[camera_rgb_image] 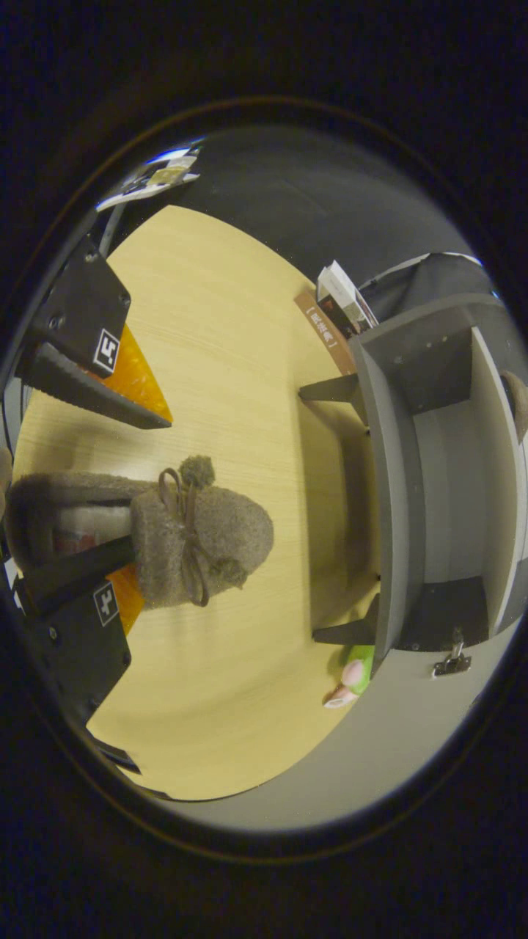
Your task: Open the shoe cabinet door, grab the shoes and put them into the shoe cabinet, then close the shoe cabinet door.
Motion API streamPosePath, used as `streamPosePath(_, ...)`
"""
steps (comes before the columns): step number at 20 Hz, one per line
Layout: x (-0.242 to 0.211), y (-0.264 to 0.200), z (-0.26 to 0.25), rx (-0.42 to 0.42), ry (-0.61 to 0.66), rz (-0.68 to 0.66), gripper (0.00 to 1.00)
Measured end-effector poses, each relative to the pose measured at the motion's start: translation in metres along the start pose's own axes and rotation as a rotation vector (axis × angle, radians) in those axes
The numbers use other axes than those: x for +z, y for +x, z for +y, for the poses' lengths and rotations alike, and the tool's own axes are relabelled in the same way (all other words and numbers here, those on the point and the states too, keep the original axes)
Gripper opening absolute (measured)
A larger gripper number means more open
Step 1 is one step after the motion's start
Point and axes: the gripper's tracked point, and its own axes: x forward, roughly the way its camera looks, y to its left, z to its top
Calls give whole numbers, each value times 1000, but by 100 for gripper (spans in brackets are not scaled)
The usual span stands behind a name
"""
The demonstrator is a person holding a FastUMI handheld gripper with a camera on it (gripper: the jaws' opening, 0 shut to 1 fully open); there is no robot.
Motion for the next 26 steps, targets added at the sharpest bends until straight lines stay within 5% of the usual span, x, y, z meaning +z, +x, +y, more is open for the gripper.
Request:
streamPosePath(9, 8, 18, -3, -7, -65, -7, 88)
streamPosePath(11, 10, 19, -10, -20, -83, -14, 80)
streamPosePath(18, 10, 13, -16, 3, -43, -5, 23)
streamPosePath(22, 7, 1, -8, 42, -18, 9, 10)
streamPosePath(26, 29, -37, -3, 82, -16, -50, 8)
